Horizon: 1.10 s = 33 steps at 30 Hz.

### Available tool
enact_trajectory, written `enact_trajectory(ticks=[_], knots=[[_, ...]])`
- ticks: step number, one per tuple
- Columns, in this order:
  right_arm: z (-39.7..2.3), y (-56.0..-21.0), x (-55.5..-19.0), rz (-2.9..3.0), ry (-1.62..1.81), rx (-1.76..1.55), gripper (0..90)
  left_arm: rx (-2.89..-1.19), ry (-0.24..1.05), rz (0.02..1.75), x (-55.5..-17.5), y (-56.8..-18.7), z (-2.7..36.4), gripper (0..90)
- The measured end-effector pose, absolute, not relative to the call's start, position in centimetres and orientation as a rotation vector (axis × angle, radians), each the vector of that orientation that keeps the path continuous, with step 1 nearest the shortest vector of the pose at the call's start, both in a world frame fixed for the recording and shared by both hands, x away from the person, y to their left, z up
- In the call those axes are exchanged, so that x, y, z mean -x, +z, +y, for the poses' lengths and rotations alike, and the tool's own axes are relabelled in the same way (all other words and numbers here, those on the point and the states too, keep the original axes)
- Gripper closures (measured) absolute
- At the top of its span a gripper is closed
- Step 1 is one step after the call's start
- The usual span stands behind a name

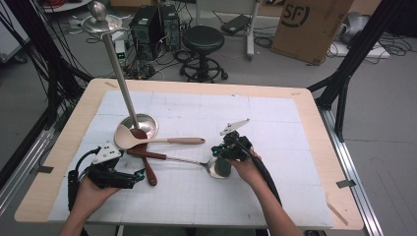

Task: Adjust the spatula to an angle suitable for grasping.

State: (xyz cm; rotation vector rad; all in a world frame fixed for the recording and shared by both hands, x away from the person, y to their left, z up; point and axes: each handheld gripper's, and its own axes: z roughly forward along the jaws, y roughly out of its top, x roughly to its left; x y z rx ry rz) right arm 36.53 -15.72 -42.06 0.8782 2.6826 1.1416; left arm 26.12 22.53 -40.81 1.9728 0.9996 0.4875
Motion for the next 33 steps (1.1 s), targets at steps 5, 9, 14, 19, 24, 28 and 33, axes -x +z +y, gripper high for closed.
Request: enact_trajectory(ticks=[5, 9, 14, 19, 24, 28, 33], knots=[[-14.5, -41.4, -36.2, 2.699, 1.168, -0.815, 81.3, -1.976, 0.485, 0.997, -26.1, -40.8, 22.5, 2.0], [-13.2, -41.2, -35.9, 2.717, 1.182, -0.775, 78.4, -1.971, 0.486, 0.998, -26.1, -40.8, 22.6, 2.0], [-11.8, -41.4, -35.8, 2.750, 1.209, -0.726, 73.6, -1.972, 0.486, 0.998, -26.1, -40.8, 22.6, 2.0], [-10.7, -41.7, -35.8, 2.788, 1.214, -0.705, 69.1, -1.972, 0.485, 0.998, -26.1, -40.8, 22.6, 2.0], [-9.7, -42.2, -35.7, 2.816, 1.198, -0.675, 66.6, -1.972, 0.485, 0.999, -26.1, -40.8, 22.6, 2.0], [-9.1, -42.5, -35.7, 2.826, 1.195, -0.646, 65.2, -1.972, 0.485, 0.999, -26.1, -40.8, 22.6, 2.0], [-8.3, -42.9, -35.7, 2.845, 1.183, -0.624, 64.8, -1.972, 0.485, 1.001, -26.1, -40.8, 22.6, 2.0]])
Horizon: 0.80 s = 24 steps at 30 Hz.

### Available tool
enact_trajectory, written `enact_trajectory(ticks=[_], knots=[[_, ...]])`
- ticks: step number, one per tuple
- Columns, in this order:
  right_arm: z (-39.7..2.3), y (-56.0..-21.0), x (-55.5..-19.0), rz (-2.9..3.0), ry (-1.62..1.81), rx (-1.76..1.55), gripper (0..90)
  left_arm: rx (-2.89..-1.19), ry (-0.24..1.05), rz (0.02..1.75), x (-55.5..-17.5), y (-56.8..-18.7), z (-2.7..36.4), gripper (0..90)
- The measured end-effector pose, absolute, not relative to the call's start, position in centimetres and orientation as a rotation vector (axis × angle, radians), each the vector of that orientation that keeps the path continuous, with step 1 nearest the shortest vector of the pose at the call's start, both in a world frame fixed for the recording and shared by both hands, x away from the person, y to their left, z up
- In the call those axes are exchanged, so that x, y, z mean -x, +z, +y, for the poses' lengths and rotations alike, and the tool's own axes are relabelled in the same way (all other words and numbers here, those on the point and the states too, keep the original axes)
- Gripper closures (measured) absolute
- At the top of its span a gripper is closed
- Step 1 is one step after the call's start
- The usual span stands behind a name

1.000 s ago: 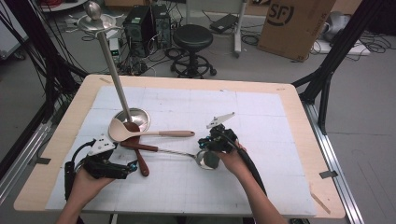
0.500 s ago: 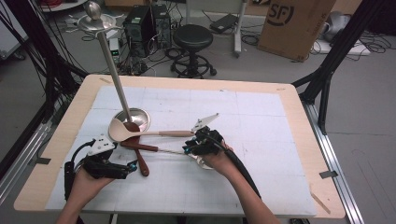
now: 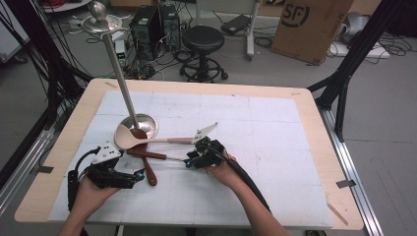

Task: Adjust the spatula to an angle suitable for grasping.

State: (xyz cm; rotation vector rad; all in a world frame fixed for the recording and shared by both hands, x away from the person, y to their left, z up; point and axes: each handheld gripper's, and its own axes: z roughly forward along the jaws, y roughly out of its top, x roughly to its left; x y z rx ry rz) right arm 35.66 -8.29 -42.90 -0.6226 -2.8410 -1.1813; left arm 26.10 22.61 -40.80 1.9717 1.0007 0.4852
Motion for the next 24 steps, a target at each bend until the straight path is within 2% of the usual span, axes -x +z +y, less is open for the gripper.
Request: enact_trajectory(ticks=[8, 19, 24], knots=[[-6.8, -43.5, -35.6, -2.866, -1.149, 0.584, 65.9, -1.973, 0.485, 1.000, -26.1, -40.8, 22.6, 2.0], [-5.9, -43.9, -35.6, -2.911, -1.125, 0.529, 76.2, -1.975, 0.484, 0.999, -26.1, -40.8, 22.7, 2.0], [-5.9, -43.8, -35.6, -2.909, -1.118, 0.511, 77.0, -1.973, 0.483, 0.999, -26.1, -40.8, 22.7, 2.0]])
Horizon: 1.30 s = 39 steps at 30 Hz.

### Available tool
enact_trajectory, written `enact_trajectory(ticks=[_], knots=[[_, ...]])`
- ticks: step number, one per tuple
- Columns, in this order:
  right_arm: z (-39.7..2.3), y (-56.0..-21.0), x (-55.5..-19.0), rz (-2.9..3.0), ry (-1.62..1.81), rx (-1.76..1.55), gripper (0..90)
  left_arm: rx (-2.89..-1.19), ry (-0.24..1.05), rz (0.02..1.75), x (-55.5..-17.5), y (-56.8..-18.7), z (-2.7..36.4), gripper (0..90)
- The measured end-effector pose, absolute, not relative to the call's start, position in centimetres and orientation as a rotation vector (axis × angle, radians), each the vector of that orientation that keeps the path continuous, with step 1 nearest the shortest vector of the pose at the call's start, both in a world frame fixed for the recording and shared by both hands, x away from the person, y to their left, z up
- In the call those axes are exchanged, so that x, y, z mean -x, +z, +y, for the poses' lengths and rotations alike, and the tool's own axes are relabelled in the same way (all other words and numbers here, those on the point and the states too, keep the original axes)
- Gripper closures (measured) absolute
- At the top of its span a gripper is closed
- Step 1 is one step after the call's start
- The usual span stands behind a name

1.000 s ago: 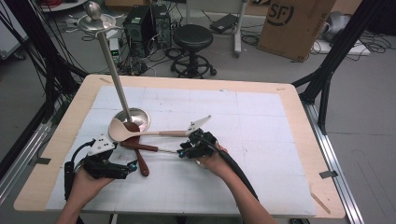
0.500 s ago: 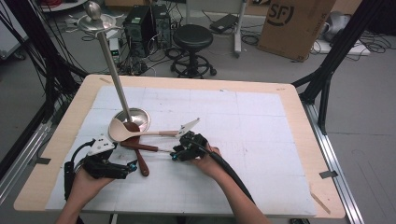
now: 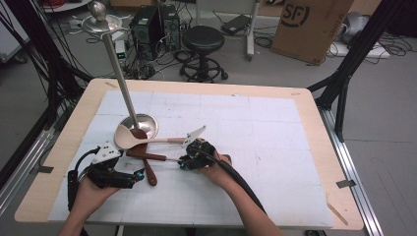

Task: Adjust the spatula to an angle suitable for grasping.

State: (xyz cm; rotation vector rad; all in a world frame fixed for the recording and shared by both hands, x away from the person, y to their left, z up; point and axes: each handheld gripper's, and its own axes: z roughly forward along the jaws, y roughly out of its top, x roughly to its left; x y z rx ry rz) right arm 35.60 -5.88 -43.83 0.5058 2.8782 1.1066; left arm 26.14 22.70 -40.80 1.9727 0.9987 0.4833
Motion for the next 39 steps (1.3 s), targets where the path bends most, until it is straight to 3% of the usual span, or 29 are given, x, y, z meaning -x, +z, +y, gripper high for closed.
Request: enact_trajectory(ticks=[18, 39], knots=[[-6.2, -43.5, -35.3, 2.955, 1.097, -0.449, 83.2, -1.968, 0.488, 1.004, -26.1, -40.8, 22.8, 2.0], [-6.7, -41.7, -33.9, 2.944, 1.184, -0.350, 83.6, -1.959, 0.461, 0.989, -26.2, -40.8, 22.4, 2.0]])
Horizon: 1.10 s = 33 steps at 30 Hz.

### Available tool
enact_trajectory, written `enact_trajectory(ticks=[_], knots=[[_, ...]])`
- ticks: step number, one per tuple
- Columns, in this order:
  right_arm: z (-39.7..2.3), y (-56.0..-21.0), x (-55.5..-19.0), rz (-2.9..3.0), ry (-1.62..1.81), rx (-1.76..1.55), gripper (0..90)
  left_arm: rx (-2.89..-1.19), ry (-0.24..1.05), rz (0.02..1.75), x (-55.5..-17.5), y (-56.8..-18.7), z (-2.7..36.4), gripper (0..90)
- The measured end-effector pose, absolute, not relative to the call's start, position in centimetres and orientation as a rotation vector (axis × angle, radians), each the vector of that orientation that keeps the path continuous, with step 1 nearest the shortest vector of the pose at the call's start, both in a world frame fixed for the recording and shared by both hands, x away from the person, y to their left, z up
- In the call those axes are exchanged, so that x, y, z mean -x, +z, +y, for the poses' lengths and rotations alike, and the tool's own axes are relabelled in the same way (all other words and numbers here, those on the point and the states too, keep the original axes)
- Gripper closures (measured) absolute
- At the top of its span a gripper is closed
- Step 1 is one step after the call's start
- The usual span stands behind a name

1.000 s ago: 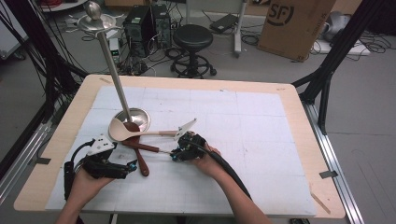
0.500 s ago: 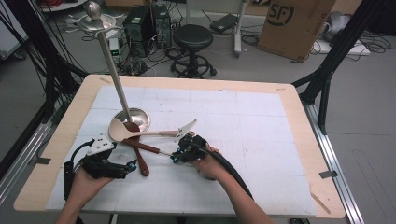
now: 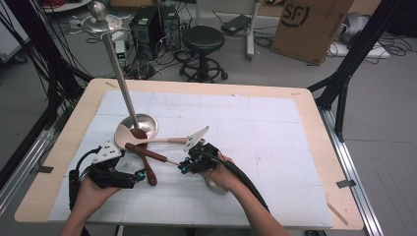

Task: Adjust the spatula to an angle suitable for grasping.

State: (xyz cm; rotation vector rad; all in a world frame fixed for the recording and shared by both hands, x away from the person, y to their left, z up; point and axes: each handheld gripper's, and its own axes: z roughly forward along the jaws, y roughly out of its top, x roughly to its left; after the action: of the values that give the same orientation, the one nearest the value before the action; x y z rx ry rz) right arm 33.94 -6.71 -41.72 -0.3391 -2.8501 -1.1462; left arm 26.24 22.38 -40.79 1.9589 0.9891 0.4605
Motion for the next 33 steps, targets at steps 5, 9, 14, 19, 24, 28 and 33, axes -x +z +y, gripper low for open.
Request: enact_trajectory(ticks=[5, 9, 14, 19, 24, 28, 33], knots=[[-6.7, -41.7, -33.9, -2.848, -1.151, 0.338, 83.6, -1.960, 0.463, 0.982, -26.2, -40.7, 22.3, 2.0], [-6.9, -41.5, -34.0, -2.842, -1.158, 0.351, 83.6, -1.957, 0.465, 0.981, -26.2, -40.7, 22.4, 2.3], [-7.2, -41.5, -34.2, -2.832, -1.166, 0.372, 83.6, -1.954, 0.467, 0.978, -26.2, -40.7, 22.5, 4.4], [-7.3, -41.4, -34.3, -2.833, -1.171, 0.377, 83.6, -1.948, 0.473, 0.973, -26.2, -40.5, 22.6, 9.2], [-7.4, -41.4, -34.3, -2.830, -1.178, 0.381, 83.6, -1.944, 0.484, 0.966, -26.2, -40.2, 22.5, 19.1], [-7.6, -41.1, -34.2, -2.830, -1.185, 0.385, 83.5, -1.943, 0.478, 0.954, -26.3, -40.0, 22.8, 36.9], [-7.8, -40.9, -34.1, -2.833, -1.200, 0.378, 83.5, -1.900, 0.467, 0.958, -26.4, -39.7, 23.2, 64.1]])
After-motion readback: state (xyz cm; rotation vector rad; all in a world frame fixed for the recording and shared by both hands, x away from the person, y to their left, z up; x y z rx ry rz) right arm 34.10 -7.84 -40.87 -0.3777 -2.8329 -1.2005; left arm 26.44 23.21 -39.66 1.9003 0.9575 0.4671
